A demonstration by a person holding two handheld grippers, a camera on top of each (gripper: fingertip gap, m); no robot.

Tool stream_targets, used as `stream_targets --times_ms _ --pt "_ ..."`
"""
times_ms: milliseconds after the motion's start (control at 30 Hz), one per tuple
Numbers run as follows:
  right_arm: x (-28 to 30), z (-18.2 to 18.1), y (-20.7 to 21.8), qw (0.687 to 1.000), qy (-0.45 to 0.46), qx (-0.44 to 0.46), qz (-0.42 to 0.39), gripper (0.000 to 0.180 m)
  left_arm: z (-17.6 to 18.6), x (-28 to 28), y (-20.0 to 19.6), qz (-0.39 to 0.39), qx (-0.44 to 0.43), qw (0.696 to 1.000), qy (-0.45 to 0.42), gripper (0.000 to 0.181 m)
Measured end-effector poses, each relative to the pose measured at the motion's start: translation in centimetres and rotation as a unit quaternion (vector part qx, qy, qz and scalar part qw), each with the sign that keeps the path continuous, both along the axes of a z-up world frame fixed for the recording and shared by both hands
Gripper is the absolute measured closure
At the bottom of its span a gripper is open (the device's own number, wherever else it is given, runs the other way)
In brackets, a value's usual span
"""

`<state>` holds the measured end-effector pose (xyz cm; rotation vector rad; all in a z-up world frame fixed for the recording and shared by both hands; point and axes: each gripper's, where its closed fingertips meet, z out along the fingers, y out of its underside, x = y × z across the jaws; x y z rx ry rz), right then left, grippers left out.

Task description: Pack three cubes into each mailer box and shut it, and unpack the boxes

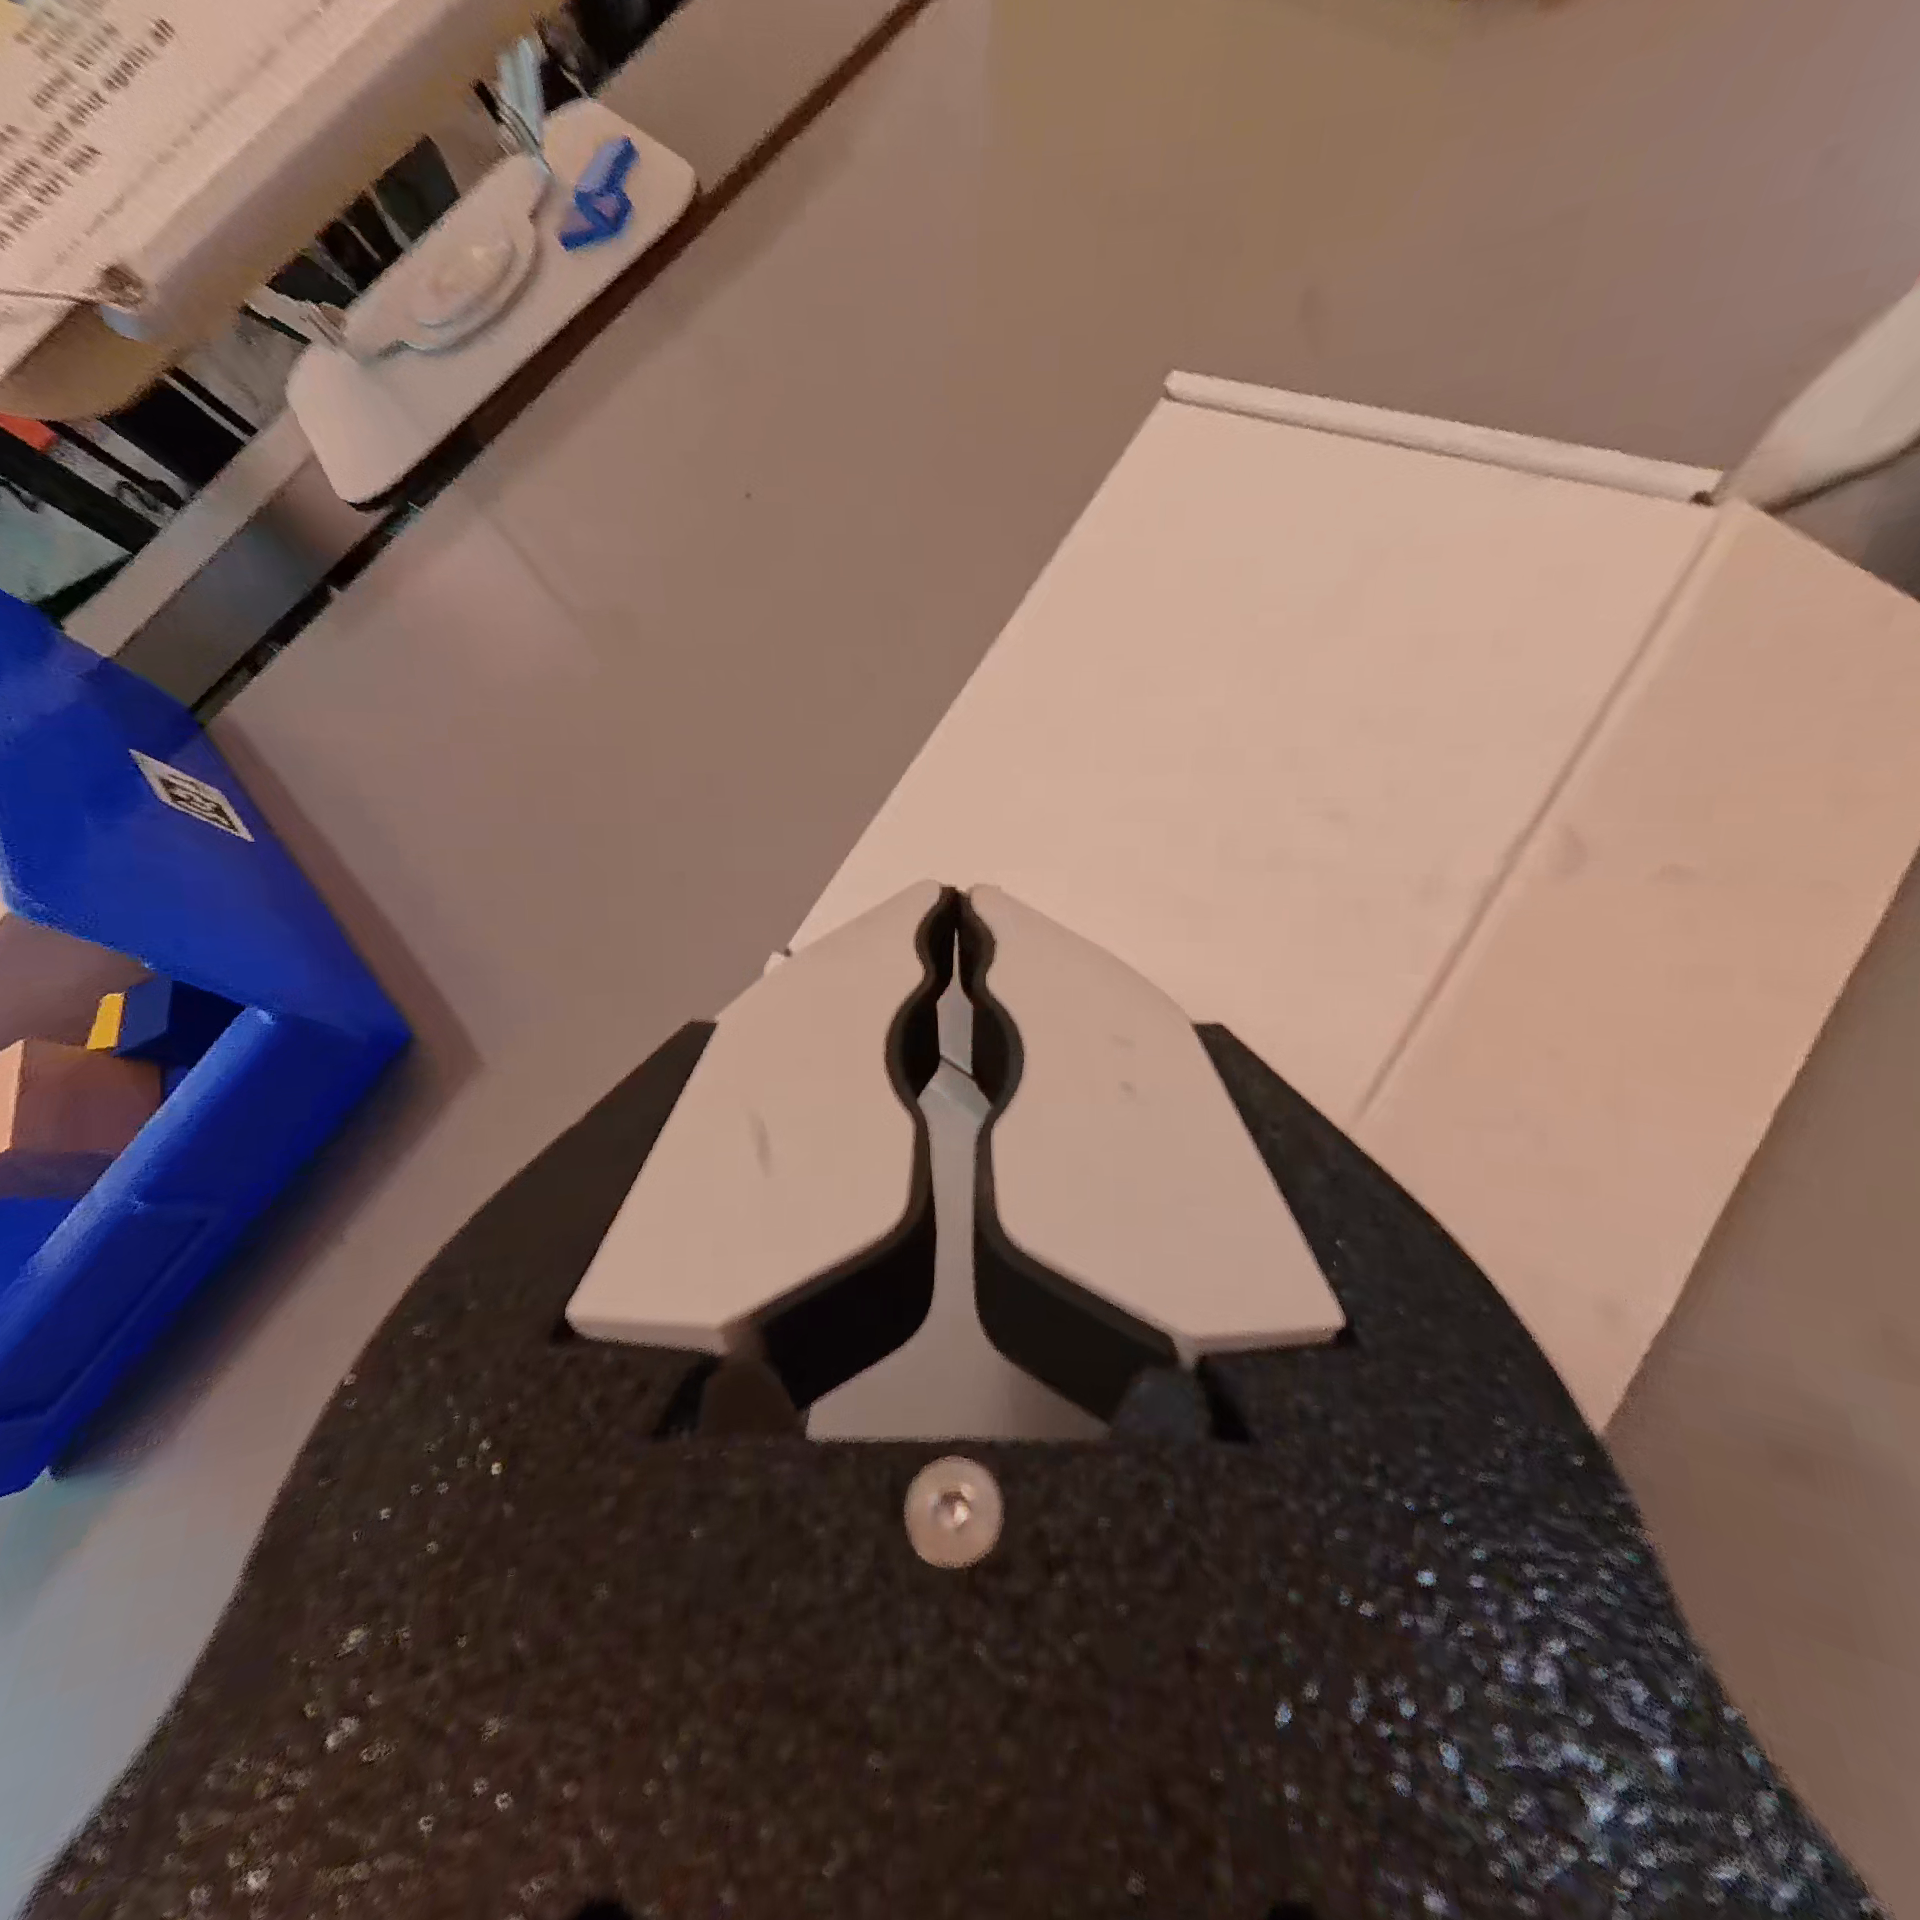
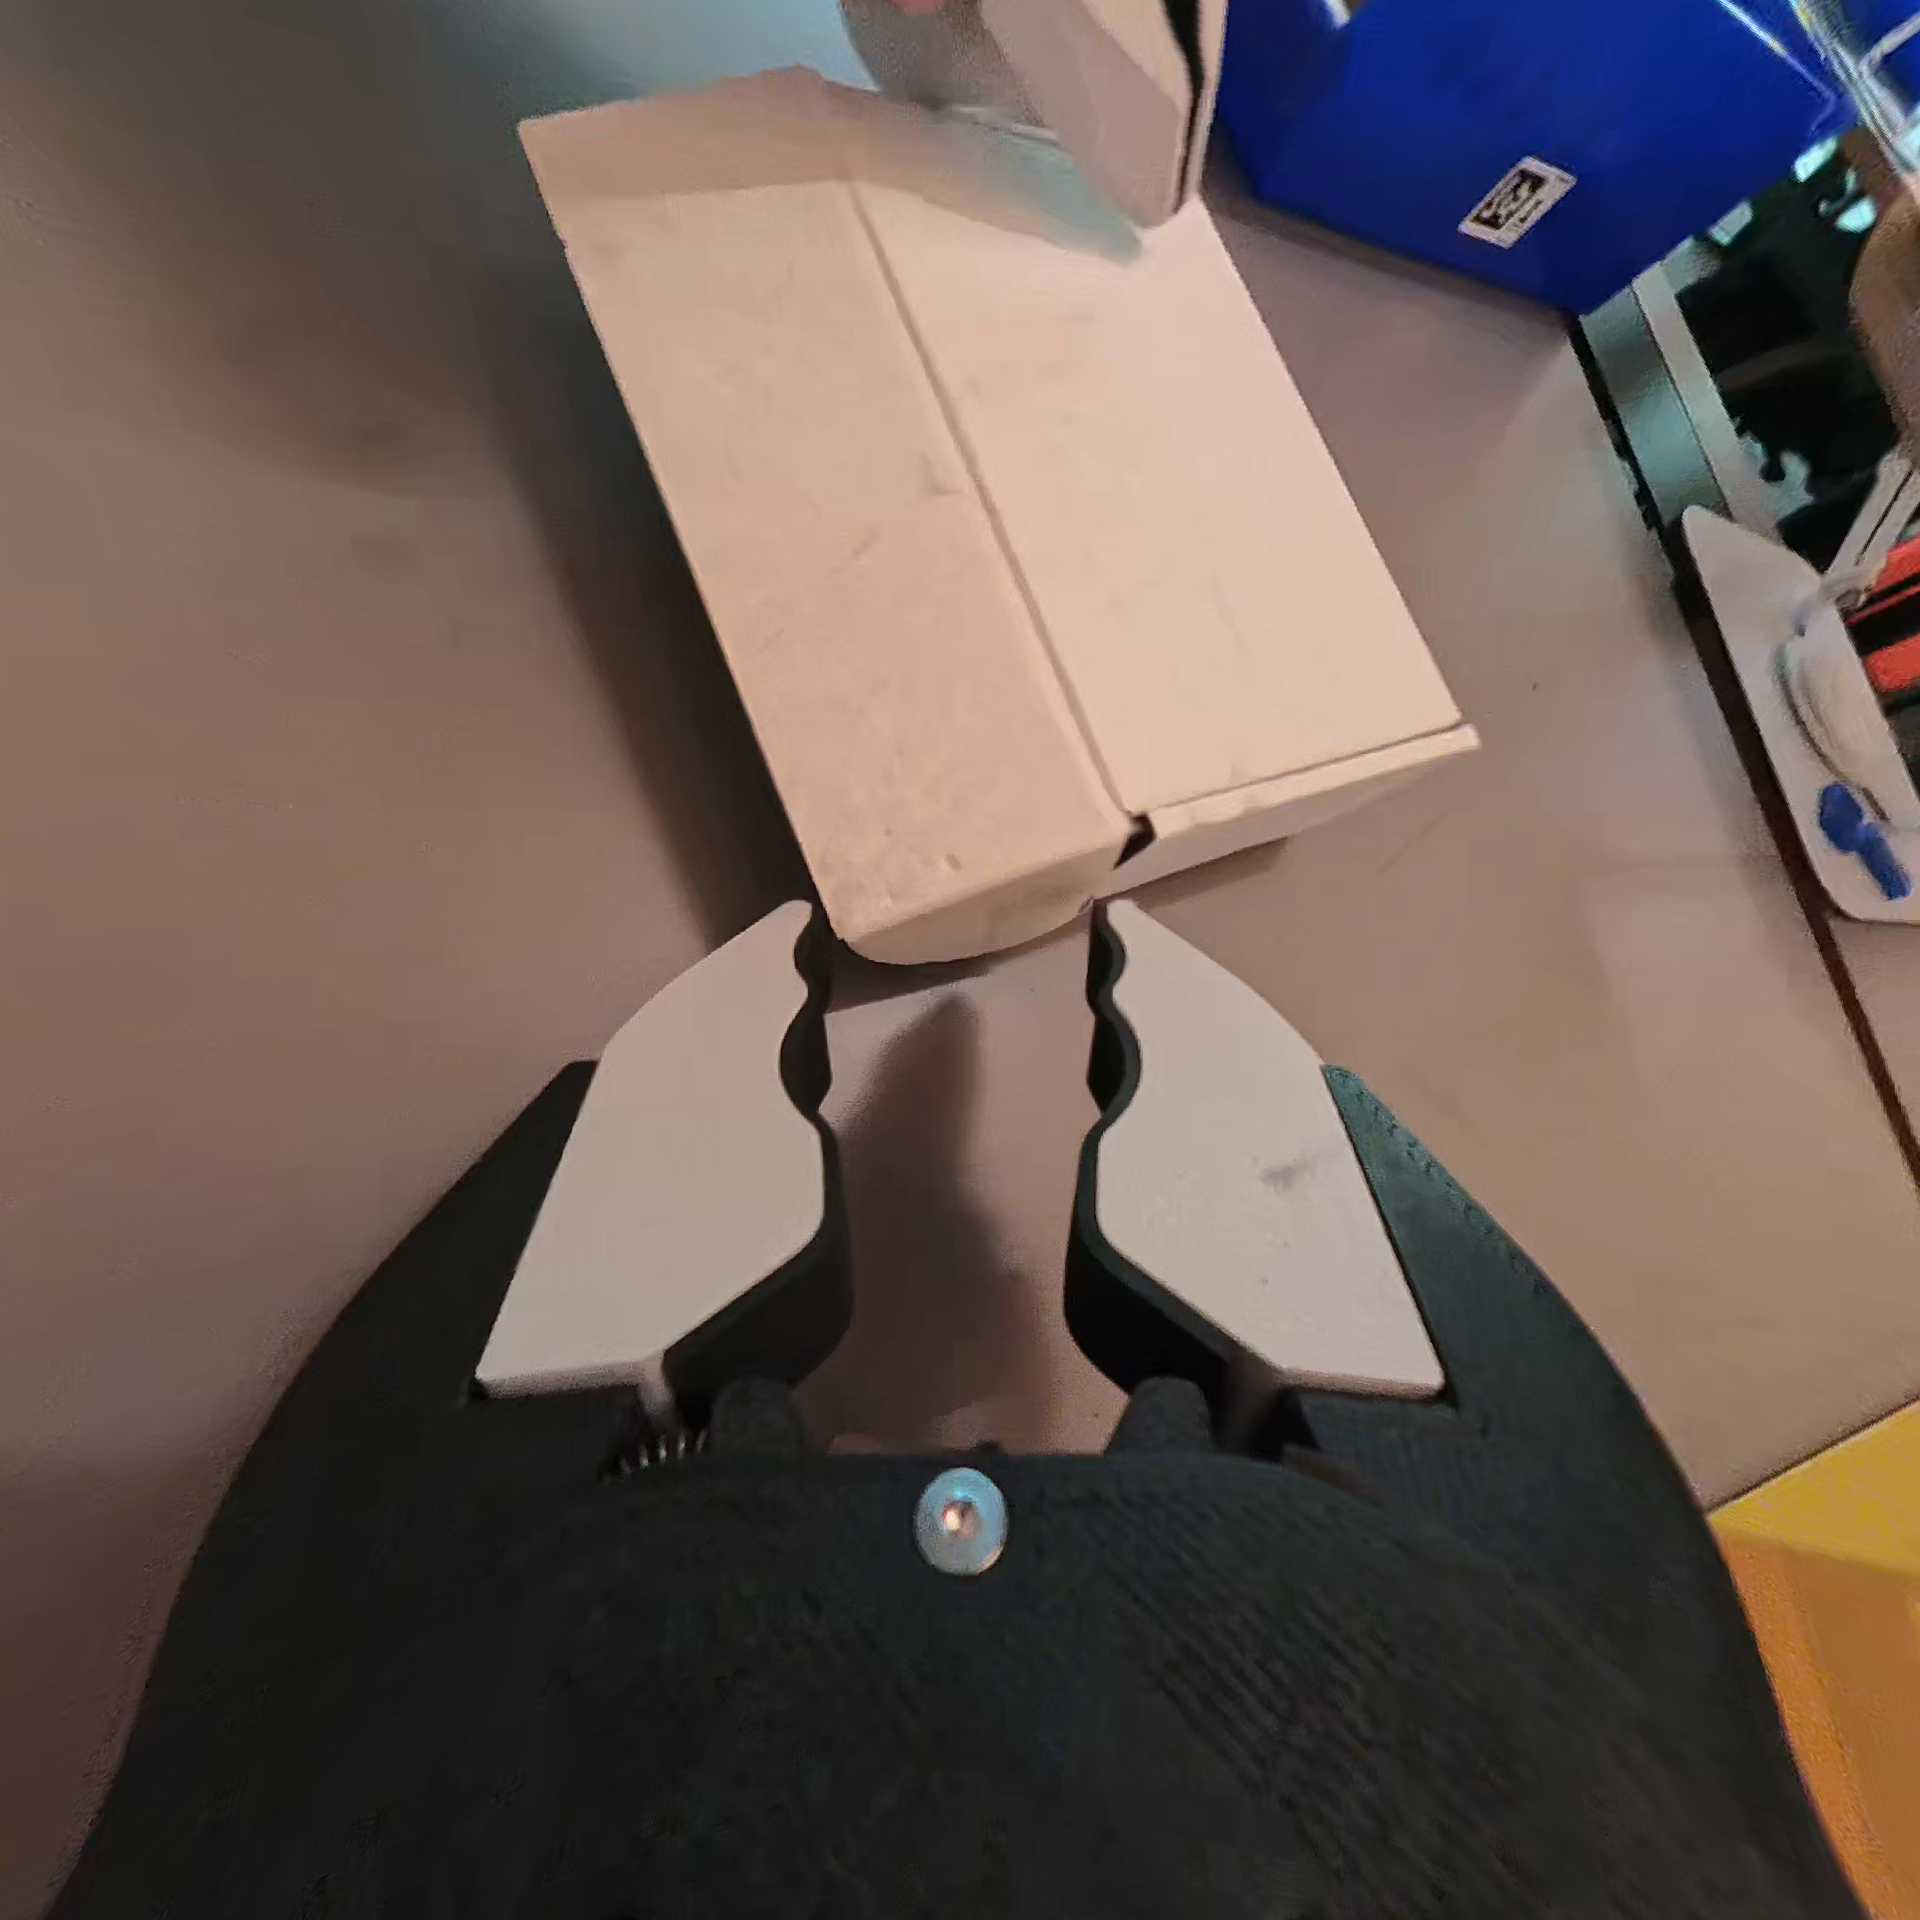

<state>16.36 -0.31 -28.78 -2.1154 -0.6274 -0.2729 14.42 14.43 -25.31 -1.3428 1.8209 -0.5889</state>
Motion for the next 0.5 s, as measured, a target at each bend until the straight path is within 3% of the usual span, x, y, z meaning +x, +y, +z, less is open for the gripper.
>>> stream_targets --times_ms 100,200,267,500 --pt "0.18 -0.54 0.14 1.000 -0.018 0.002 0.007 0.140 -0.57 -0.33 0.45 0.010 -0.007 1.000 0.013 0.181" --pt "0.37 -0.37 -0.02 1.000 0.028 0.008 0.000 0.150 -0.62 -0.32 0.58 0.017 -0.048 0.999 0.000 0.181" --pt "0.05 0.04 -0.12 0.998 0.066 0.020 0.005 0.169 -0.63 -0.32 0.63 0.022 -0.064 0.998 -0.008 0.181" --pt "0.03 -0.44 -0.18 0.998 0.065 0.005 0.004 0.169 -0.65 -0.31 0.63 0.014 -0.047 0.999 -0.006 0.181"
